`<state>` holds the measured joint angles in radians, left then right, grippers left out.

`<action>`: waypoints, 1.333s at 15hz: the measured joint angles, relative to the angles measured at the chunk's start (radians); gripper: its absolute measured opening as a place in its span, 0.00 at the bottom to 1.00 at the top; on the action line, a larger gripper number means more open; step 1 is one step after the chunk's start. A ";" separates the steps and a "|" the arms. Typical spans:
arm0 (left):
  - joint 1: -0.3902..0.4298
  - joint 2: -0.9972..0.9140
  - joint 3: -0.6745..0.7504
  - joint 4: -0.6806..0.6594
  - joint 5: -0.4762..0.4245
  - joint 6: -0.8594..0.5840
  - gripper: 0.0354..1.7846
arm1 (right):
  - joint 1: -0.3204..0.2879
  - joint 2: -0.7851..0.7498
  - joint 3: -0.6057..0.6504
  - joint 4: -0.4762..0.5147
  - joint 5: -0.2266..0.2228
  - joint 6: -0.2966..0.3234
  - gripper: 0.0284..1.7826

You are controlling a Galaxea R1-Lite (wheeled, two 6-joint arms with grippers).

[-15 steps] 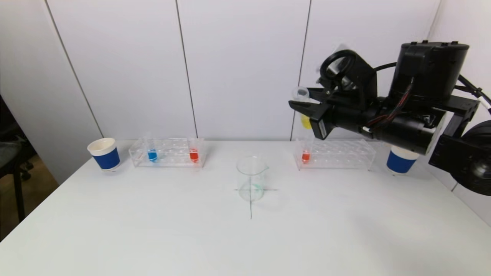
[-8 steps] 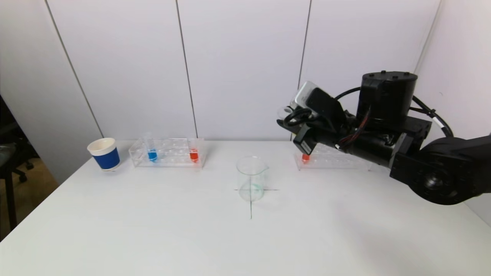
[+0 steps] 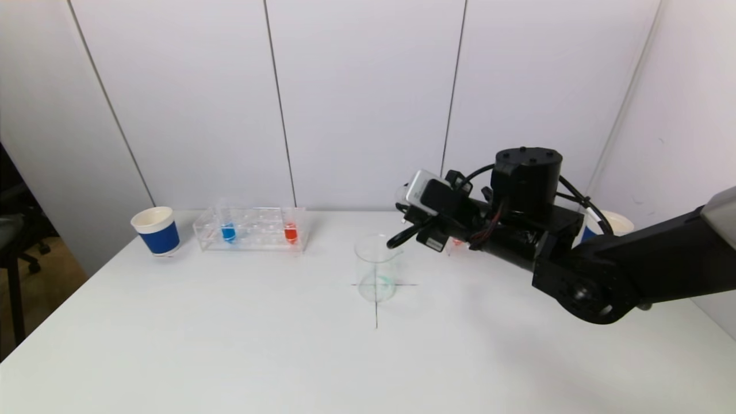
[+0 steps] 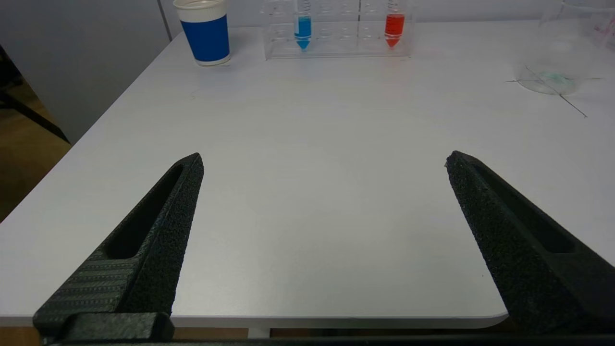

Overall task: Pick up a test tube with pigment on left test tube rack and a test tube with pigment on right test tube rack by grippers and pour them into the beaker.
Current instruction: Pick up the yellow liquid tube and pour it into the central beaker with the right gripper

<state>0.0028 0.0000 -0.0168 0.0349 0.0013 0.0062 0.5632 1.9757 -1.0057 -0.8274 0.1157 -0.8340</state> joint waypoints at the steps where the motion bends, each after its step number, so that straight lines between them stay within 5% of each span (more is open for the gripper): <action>1: 0.000 0.000 0.000 0.000 0.000 0.000 0.99 | 0.001 0.008 0.008 -0.003 0.000 -0.019 0.25; 13: 0.000 0.000 0.000 0.000 0.000 0.000 0.99 | 0.001 0.056 0.063 -0.076 -0.014 -0.155 0.25; 20: 0.000 0.000 0.000 0.000 0.000 0.000 0.99 | 0.001 0.064 0.050 -0.111 -0.001 -0.179 0.25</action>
<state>0.0028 0.0000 -0.0168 0.0351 0.0013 0.0062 0.5638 2.0398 -0.9560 -0.9389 0.1145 -1.0126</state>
